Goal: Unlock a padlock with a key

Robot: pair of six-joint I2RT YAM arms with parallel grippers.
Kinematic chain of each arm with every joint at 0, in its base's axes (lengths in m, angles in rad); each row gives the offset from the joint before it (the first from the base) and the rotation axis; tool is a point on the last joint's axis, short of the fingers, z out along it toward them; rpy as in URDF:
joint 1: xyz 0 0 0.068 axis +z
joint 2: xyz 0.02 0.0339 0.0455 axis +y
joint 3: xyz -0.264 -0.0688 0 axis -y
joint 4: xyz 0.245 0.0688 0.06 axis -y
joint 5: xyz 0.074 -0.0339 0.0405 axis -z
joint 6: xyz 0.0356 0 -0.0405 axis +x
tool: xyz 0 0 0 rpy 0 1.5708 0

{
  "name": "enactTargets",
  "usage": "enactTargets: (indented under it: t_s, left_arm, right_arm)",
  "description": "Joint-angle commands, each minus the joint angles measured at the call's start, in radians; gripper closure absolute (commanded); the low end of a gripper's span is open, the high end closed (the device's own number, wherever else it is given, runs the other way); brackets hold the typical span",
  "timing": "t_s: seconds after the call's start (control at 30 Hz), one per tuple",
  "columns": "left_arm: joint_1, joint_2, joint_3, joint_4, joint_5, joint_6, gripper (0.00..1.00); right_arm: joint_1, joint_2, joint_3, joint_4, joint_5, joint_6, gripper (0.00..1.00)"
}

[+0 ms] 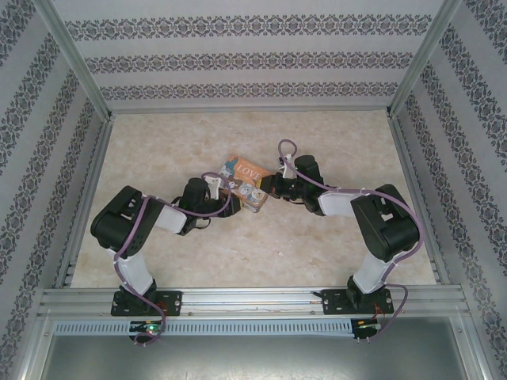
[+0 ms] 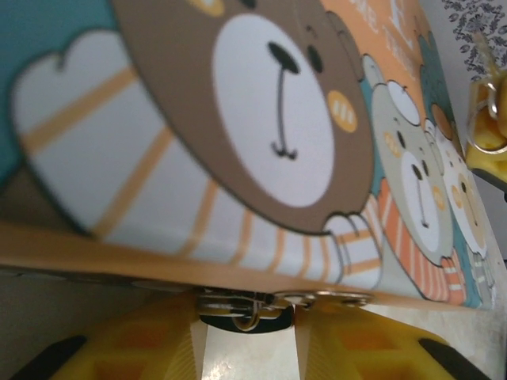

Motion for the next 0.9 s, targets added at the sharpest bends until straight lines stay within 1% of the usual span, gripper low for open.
enactTargets:
  t_s: [0.0, 0.27, 0.37, 0.5, 0.63, 0.77, 0.87]
  left_arm:
    - [-0.019, 0.019, 0.034, 0.04, -0.018, -0.008, 0.7]
    - [-0.021, -0.027, 0.03, 0.018, -0.008, -0.047, 0.72]
    - [-0.021, -0.061, 0.036, -0.02, 0.004, -0.081, 0.72]
    - [-0.021, -0.1, 0.066, -0.113, 0.037, -0.124, 0.71]
    - [-0.021, -0.131, 0.079, -0.164, 0.059, -0.175, 0.71]
    - [-0.021, -0.149, 0.108, -0.221, 0.09, -0.218, 0.72]
    - [-0.021, -0.16, 0.129, -0.267, 0.091, -0.238, 0.72]
  right_arm:
    - [0.003, 0.008, -0.023, -0.056, 0.011, -0.022, 1.0]
    - [0.005, -0.058, -0.017, -0.039, 0.024, -0.027, 1.0]
    - [0.006, -0.115, -0.032, -0.034, 0.044, -0.057, 1.0]
    - [0.017, -0.22, -0.078, -0.055, 0.081, -0.146, 1.0]
    - [0.056, -0.329, -0.143, -0.082, 0.17, -0.236, 1.0]
    - [0.14, -0.424, -0.217, -0.088, 0.303, -0.323, 1.0]
    - [0.205, -0.471, -0.269, -0.087, 0.395, -0.379, 1.0]
